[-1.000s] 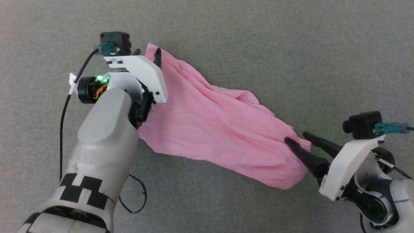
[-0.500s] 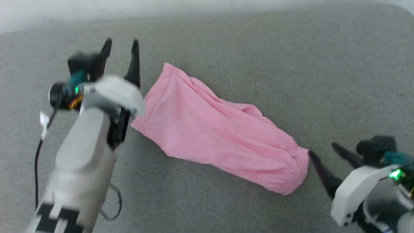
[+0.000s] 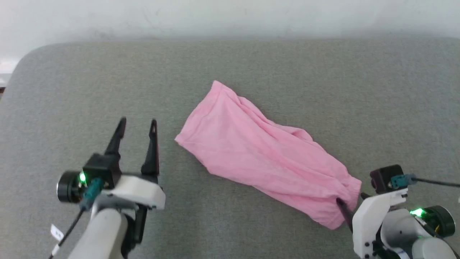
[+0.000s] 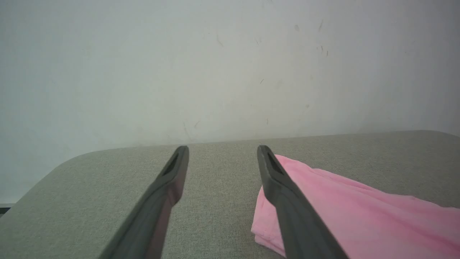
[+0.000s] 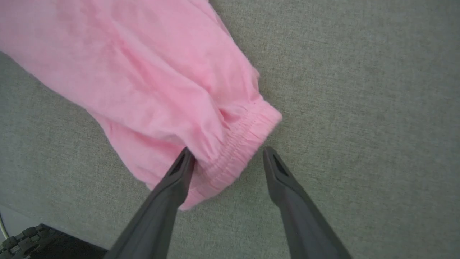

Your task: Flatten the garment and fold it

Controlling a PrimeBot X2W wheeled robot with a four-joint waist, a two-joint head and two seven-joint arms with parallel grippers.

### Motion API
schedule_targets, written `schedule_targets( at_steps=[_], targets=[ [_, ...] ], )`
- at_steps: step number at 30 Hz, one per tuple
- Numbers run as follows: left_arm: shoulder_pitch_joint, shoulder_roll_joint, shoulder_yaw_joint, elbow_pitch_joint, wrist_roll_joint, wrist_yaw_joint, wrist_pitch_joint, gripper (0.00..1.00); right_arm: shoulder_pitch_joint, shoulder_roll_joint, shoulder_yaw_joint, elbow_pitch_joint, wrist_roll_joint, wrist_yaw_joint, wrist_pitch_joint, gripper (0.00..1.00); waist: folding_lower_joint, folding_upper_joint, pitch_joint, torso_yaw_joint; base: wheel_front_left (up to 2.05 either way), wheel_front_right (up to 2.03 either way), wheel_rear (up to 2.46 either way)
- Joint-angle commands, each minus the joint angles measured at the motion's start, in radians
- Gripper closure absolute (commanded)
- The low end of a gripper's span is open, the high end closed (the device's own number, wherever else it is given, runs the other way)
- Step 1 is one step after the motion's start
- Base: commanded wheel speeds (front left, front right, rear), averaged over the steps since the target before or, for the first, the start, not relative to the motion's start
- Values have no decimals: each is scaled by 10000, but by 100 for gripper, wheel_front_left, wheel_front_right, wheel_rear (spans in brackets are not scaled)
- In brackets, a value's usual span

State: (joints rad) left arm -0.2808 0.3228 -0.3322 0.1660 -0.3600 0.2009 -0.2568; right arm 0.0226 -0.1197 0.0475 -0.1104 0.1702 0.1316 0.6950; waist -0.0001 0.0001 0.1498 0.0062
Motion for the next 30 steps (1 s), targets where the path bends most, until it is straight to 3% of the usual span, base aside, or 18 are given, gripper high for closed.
schedule_targets(
  at_steps=[1,17,18,19,20,26,30],
  targets=[
    [361,-35,18,-194,-53,109,-43,0,-415,99,-116,540,-144,-9,-20,0,1,-1,-38,211,0,0,0],
    [574,-306,-255,-270,-116,50,-46,0,-2616,503,-106,4985,-621,-9,16,0,1,-1,188,544,0,0,0],
    [578,-314,-267,-237,-133,32,-46,0,-2678,513,-2,5190,-573,-9,88,4,1,-1,171,544,0,0,0],
    [586,-318,-289,-203,-147,12,-46,0,-2738,516,106,5342,-536,-9,108,74,1,-1,152,546,0,0,0],
    [594,-322,-311,-175,-160,-7,-46,0,-2787,506,210,5460,-496,-9,106,100,1,-1,136,547,0,0,0],
    [575,-362,-423,-18,-327,-110,197,0,-2939,136,565,5730,-155,-9,-57,100,1,-1,-12,508,0,0,0],
    [233,-563,-521,35,-648,-133,1064,0,-2973,-111,538,5562,33,-9,-329,100,1,-1,-68,488,0,0,0]
  ],
)
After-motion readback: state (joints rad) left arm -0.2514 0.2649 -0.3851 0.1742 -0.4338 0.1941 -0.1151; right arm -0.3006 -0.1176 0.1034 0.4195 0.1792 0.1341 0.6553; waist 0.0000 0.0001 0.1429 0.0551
